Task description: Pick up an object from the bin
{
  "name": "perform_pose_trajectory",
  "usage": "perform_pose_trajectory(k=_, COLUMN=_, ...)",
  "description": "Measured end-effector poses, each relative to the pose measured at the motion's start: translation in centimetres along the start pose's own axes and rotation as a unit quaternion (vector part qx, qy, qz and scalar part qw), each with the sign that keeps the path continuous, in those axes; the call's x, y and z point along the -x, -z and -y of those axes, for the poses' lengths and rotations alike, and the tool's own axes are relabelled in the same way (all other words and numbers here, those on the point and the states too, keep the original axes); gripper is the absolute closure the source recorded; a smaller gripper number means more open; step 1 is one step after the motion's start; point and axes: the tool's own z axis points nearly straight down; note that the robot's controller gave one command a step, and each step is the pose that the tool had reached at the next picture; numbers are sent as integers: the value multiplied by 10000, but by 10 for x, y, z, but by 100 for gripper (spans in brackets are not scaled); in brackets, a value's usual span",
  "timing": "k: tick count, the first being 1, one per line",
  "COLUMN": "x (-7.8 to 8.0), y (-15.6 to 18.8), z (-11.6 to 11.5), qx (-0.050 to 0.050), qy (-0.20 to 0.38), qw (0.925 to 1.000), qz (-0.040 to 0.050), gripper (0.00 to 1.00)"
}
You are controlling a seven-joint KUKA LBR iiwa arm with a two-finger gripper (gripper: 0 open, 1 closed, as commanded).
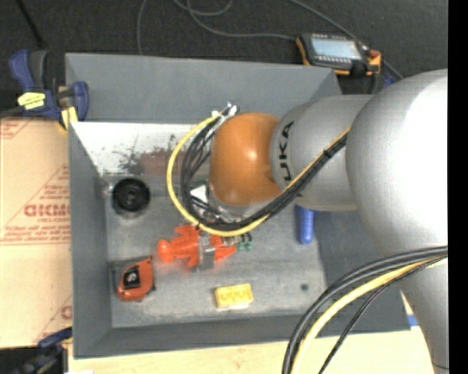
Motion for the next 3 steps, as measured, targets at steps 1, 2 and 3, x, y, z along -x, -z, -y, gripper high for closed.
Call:
perform_pose_trajectory(k=1, x=0, y=0, z=0, qx=2, qy=-3, qw=10000, qz=0, gripper=100)
perform_pose_trajectory(k=2, x=-4, y=0, z=33, qx=0, qy=152, qw=9999, qz=-8, gripper=100)
perform_pose_trajectory(k=3, x=-24, y=0, z=58, qx=-10, qy=79, qw=10000, qz=-4, gripper=100)
